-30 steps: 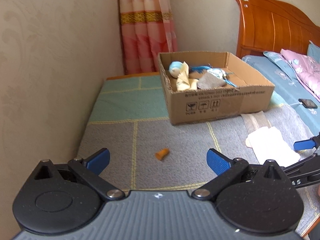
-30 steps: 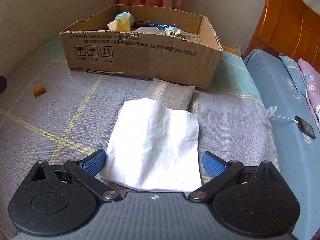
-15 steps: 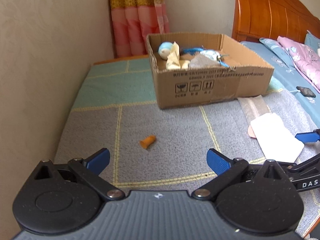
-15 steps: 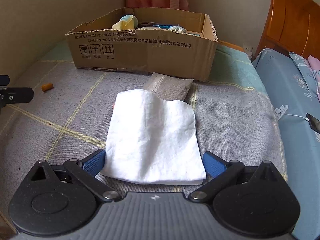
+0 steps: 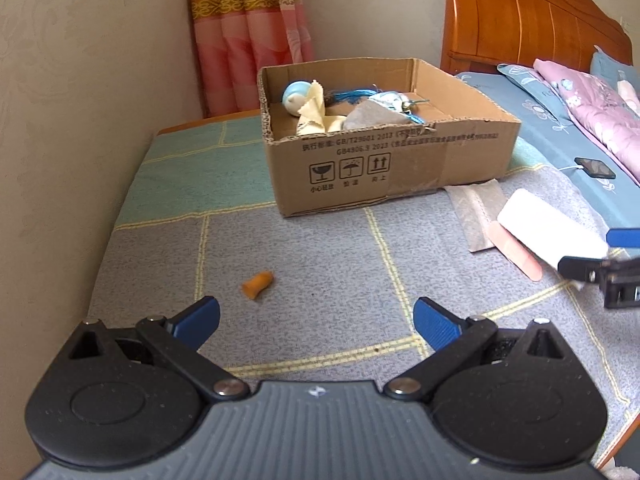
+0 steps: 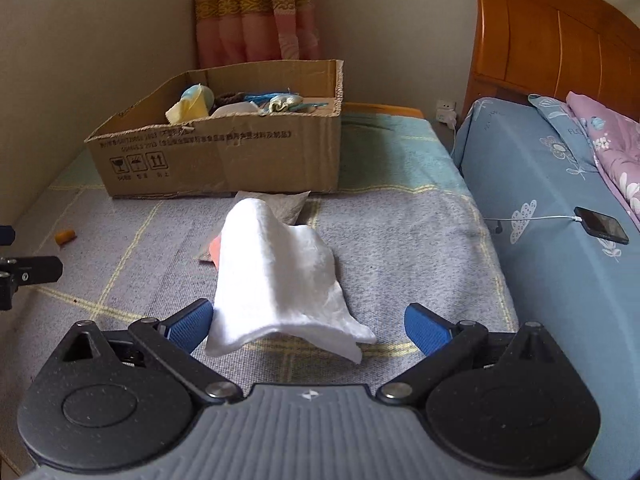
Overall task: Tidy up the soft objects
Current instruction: 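Close the right gripper on the white cloth edge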
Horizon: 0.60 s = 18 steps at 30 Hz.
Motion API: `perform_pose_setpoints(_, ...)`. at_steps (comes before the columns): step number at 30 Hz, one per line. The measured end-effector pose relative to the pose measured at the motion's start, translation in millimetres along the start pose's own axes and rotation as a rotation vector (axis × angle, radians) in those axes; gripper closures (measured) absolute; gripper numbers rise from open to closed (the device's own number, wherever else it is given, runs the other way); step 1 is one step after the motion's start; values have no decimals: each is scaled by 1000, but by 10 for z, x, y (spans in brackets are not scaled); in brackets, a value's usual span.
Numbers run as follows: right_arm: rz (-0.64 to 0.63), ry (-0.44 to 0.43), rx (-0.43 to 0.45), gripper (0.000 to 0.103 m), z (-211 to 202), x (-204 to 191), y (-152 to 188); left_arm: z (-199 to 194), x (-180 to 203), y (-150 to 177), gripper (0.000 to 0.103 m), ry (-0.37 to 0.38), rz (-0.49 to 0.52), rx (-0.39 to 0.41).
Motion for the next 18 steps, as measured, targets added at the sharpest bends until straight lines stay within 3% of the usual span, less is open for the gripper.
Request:
perform_pose_setpoints(7,8,14,31,1,-20,75,-59,2,-7,22,1,-4,-7,-7)
perform_pose_setpoints(11,8,10,-4,18,96,94,-50,9,-19,40,1,-3,-13,-12)
perform_pose_setpoints(16,-21,-5,3,19,189,39,-69,30,-23,49,1,-6,-14,-20)
perform_pose_setpoints(18,-26,-2,-3,25,241,24,-82,46,-22,52,1,-7,-13,-26)
Point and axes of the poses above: each gripper's, at about its wrist camera, not at the fingertips, and z roughly the way its jaws point, x to its right, y to its underside, the point moved 4 cm from there along z, roughly the way its jaws point, and after that the axes turned 7 degrees about z, right-handed, at the moved point
